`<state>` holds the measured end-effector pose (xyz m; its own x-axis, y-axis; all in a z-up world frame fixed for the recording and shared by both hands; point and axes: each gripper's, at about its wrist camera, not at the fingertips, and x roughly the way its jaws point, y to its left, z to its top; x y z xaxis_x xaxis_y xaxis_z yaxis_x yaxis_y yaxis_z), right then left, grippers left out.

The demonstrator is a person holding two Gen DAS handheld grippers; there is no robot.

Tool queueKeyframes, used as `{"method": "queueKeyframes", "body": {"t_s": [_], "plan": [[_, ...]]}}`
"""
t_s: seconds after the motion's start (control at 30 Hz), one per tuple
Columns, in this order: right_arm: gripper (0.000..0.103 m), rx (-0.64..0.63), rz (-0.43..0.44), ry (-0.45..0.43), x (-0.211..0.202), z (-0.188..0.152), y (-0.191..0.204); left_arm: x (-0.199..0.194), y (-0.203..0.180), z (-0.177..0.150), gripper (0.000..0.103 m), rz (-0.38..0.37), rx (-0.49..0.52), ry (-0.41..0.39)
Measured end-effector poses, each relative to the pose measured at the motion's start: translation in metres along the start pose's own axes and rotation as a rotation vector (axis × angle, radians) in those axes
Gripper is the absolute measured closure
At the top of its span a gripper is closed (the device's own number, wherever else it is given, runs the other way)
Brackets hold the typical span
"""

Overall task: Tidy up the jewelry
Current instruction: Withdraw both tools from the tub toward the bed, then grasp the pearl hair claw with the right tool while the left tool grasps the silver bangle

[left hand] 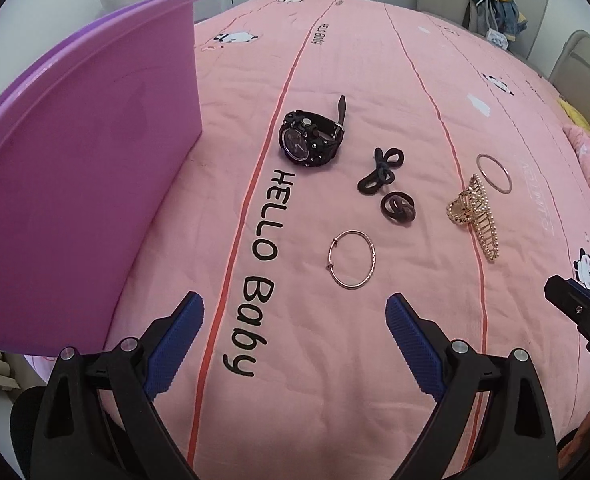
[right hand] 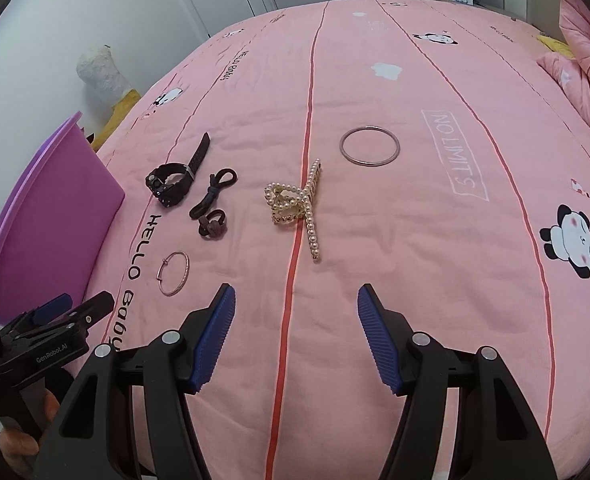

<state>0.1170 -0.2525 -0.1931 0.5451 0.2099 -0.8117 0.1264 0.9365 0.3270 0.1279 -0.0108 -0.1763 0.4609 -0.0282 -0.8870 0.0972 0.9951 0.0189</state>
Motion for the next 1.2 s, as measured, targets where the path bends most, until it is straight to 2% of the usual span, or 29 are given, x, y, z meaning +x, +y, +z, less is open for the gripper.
{"method": "queueKeyframes", "body": {"t_s": [0.47,0.8,1.2], "plan": [[0.042,-0.036,-0.026,0.035,0.073,0.034,-0.008,0.069,-0.025,0.006,0.012,0.001,0.032,0.069],[0.042,-0.082,-0.038,0.056,0.111,0.046,0.000,0.092,-0.032,0.010,0.011,0.018,0.044,0.053],[0.042,-0.139,-0.091,0.028,0.135,0.058,0.009,0.107,-0.034,0.016,0.006,0.011,0.031,0.010]]}}
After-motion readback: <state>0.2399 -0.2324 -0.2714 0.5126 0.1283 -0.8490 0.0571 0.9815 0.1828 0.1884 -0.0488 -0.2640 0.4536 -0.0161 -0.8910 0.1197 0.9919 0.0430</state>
